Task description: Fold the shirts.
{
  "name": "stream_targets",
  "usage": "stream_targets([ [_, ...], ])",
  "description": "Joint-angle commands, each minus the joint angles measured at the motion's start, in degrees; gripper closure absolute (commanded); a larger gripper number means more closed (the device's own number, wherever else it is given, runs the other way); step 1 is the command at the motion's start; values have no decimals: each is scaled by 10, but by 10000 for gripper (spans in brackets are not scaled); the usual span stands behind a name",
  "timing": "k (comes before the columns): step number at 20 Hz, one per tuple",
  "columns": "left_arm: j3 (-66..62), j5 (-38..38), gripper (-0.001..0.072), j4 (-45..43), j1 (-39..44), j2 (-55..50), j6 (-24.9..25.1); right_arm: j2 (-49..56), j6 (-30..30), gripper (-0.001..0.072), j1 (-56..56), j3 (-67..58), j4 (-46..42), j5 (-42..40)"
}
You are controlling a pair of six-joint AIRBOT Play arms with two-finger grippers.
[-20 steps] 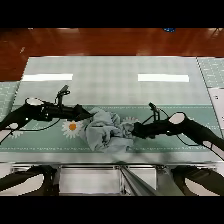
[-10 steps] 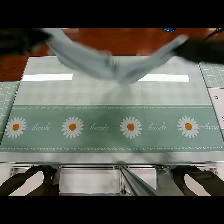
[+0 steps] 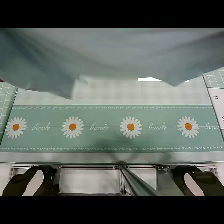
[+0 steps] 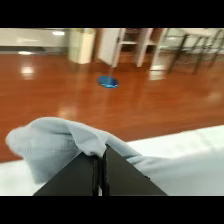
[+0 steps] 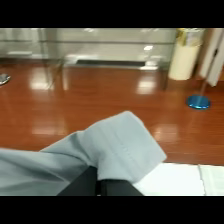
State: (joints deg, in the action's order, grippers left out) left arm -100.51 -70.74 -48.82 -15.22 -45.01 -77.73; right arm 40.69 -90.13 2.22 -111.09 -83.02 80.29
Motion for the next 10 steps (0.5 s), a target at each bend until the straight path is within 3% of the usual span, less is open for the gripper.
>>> stream_targets([
  [1,-2,-134,682,-92,-3,60,-19,-40,-10,689,2,-12,-57,77],
  [3,45,-167,682,-93,-3,88,-19,-41,-12,689,2,9,-54,116],
  [6,163,-151,682,-115,-3,145,-22,-41,-14,689,2,70,-54,125],
  [10,328,-126,682,-110,-3,169,-31,-39,-16,689,2,207,-3,74],
])
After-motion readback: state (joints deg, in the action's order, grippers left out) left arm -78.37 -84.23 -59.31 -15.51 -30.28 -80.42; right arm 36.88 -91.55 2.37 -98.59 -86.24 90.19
